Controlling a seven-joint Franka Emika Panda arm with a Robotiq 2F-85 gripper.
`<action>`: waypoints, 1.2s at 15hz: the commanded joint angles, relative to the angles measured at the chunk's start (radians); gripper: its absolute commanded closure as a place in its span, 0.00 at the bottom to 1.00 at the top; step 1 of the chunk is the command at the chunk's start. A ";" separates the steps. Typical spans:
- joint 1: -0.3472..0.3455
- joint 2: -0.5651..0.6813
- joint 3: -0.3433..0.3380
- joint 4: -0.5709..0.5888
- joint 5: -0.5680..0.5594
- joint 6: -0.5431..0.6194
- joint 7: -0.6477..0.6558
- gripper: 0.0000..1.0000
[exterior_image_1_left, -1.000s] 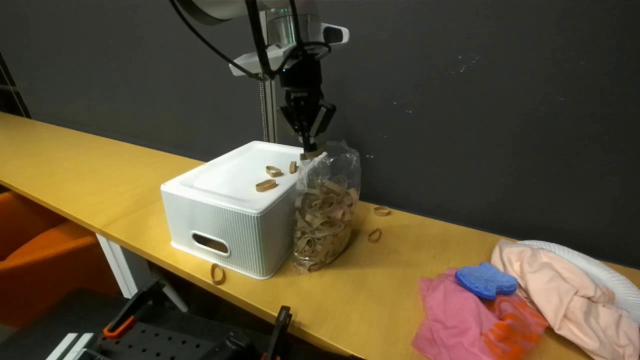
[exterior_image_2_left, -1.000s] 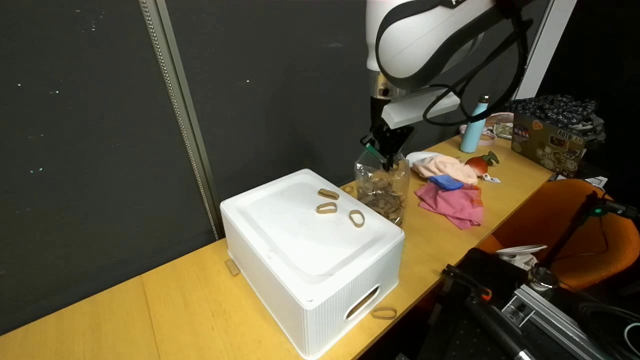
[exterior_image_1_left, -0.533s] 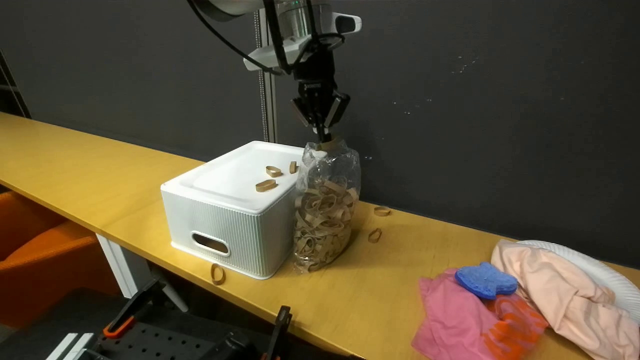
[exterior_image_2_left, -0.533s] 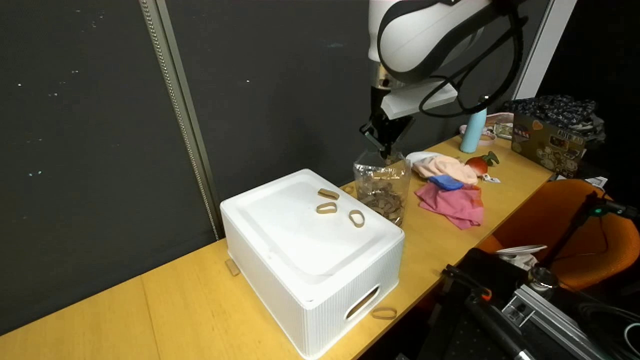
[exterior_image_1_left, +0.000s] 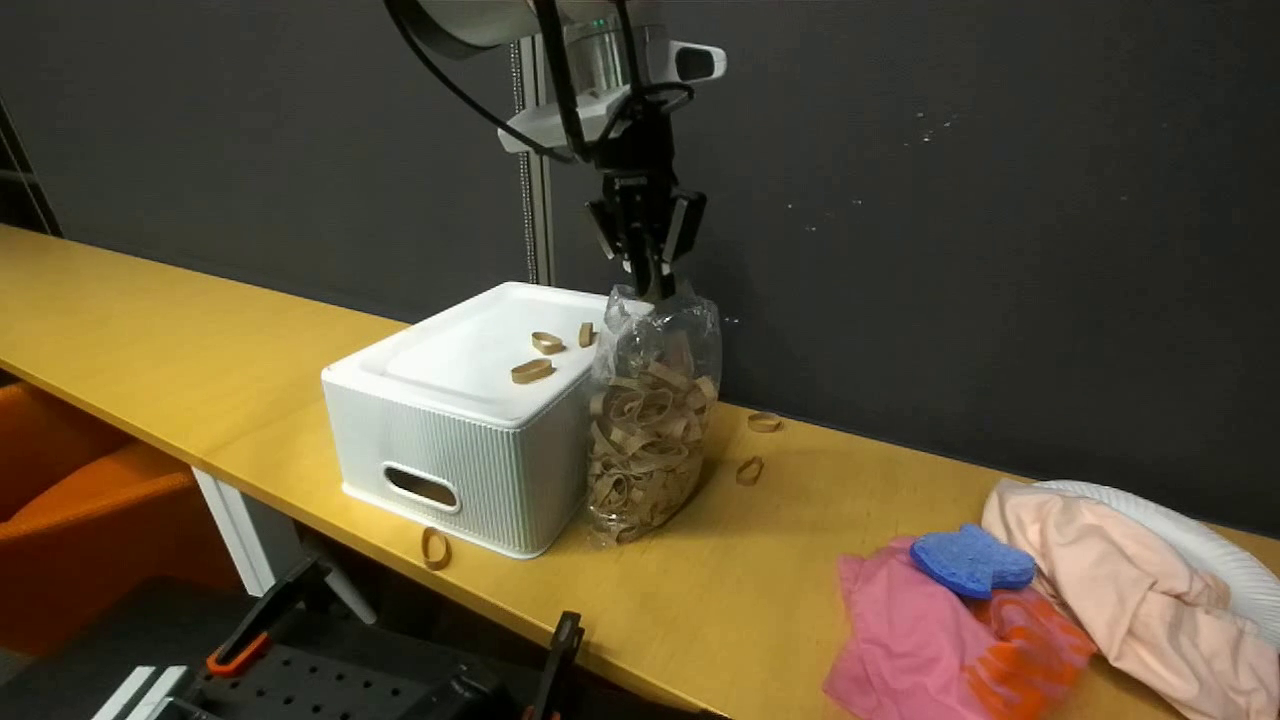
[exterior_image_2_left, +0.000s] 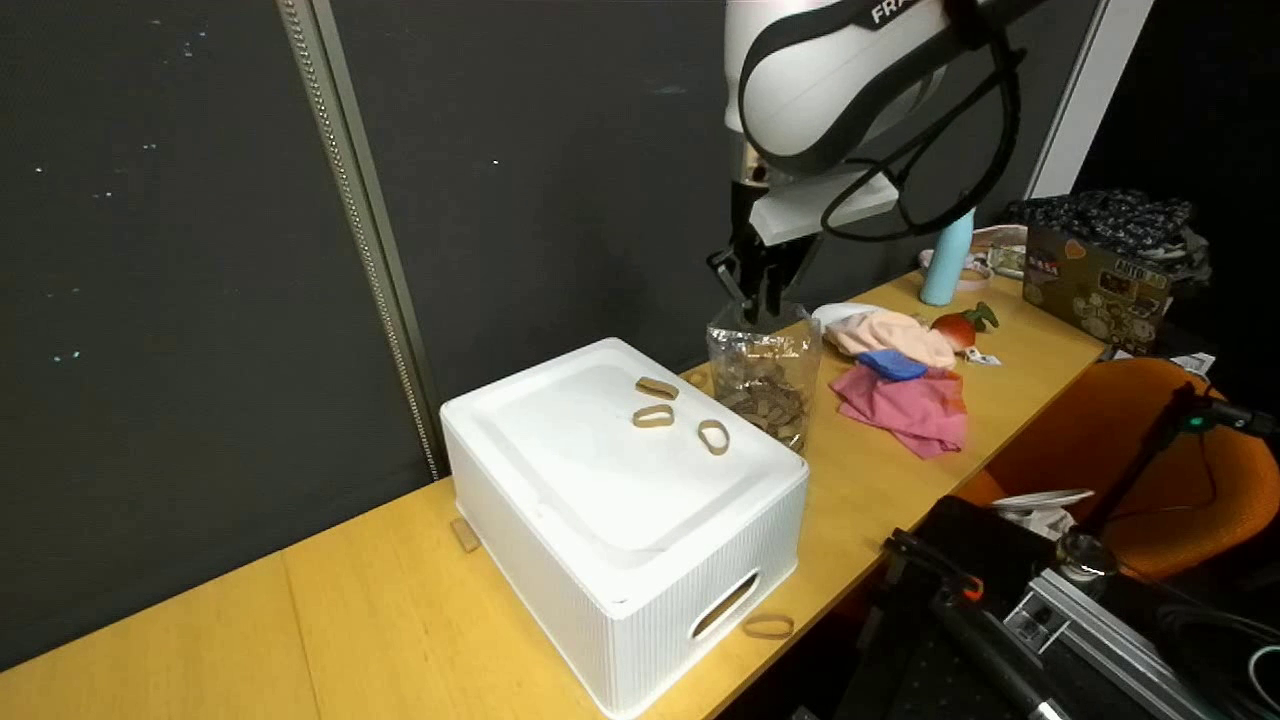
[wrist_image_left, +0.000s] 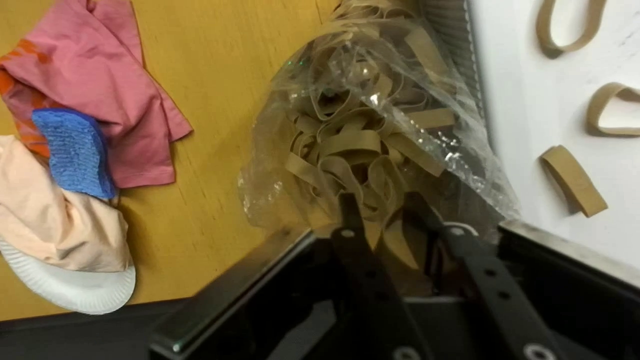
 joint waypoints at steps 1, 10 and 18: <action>-0.001 -0.059 -0.002 -0.078 0.022 0.037 -0.008 0.39; -0.007 -0.177 0.012 -0.207 -0.044 0.138 -0.088 0.00; 0.037 -0.028 0.071 -0.084 0.001 0.224 -0.142 0.00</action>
